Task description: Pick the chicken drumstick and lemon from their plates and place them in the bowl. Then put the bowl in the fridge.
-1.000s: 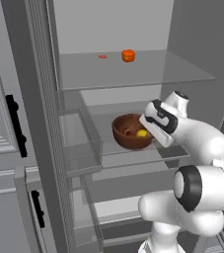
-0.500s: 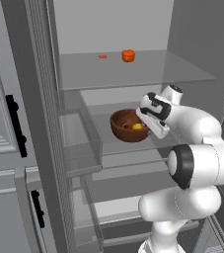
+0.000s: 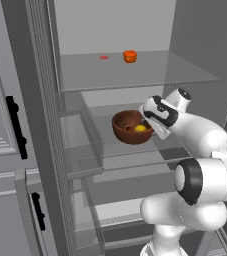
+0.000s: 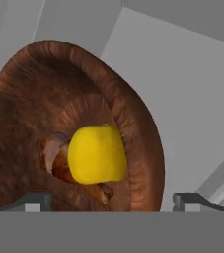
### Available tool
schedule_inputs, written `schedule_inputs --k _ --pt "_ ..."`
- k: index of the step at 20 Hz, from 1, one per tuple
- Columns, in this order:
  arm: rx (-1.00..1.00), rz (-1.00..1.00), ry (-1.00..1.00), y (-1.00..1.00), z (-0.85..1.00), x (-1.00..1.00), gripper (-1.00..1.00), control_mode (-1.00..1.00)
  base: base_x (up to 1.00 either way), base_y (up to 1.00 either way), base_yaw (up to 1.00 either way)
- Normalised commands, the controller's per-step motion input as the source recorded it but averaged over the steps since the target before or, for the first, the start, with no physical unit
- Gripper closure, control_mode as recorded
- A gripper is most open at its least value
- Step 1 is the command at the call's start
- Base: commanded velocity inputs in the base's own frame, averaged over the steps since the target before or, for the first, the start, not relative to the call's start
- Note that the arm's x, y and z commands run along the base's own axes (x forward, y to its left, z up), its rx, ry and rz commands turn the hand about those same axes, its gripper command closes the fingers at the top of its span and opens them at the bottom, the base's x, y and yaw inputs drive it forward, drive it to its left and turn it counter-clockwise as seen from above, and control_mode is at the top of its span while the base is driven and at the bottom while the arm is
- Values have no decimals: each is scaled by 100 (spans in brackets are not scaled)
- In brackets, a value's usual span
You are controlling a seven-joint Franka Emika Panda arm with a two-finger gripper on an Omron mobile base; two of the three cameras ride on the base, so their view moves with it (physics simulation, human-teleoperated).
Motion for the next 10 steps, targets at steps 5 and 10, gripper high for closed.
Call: schedule_inputs --k 5,10 --pt "0 0 -29 2 10 -34 -100 -100 0 0 0" --pt "-1 0 -28 3 52 -70 -100 -100 0 0 0"
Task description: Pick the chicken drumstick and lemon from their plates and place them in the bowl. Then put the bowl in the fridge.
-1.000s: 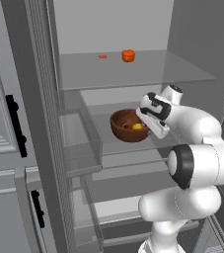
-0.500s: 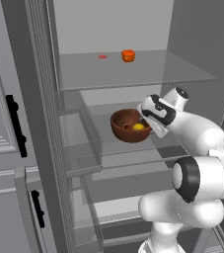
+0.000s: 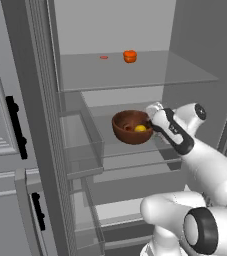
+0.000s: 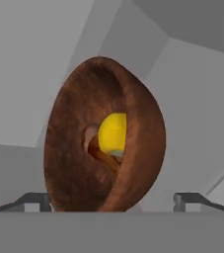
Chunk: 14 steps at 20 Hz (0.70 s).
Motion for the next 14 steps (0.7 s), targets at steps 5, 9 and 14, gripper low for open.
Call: schedule_inputs --k 5,9,14 --pt "-7 6 -8 24 96 -83 -100 -100 0 0 0" --pt "-8 6 0 24 100 -91 -100 -100 0 0 0" --pt "-3 7 5 9 100 -89 -100 -100 0 0 0"
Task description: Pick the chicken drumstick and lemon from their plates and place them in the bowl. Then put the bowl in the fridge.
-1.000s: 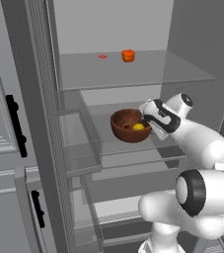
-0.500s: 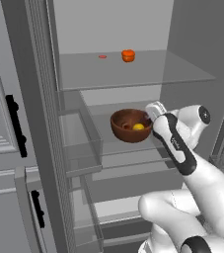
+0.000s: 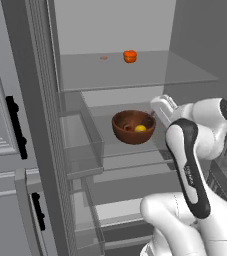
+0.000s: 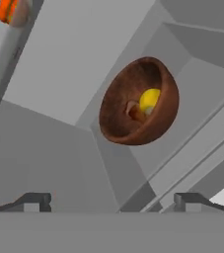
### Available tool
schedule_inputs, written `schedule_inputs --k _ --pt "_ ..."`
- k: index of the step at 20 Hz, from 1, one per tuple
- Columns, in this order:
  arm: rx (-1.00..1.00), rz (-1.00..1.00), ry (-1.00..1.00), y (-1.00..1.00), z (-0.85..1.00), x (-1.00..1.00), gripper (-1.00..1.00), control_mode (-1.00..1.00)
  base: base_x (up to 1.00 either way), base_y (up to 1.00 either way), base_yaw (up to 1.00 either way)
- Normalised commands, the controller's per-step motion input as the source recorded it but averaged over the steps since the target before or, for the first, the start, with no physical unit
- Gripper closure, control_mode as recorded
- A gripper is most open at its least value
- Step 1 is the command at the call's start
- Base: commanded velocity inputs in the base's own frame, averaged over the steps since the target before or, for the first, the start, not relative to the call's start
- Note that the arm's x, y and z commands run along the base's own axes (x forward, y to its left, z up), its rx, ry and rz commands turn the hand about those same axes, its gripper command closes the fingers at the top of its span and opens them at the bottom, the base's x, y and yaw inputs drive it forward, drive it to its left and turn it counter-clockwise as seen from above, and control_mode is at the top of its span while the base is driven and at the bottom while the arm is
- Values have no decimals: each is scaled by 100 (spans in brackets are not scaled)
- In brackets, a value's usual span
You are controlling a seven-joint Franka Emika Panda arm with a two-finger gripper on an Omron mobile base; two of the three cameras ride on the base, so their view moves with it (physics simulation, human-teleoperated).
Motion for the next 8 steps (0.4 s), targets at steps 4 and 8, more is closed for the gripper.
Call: schedule_inputs --k 4,8 --pt "-1 0 14 0 95 -95 -100 -100 0 0 0" --pt "0 2 11 0 51 -99 -100 -100 0 0 0"
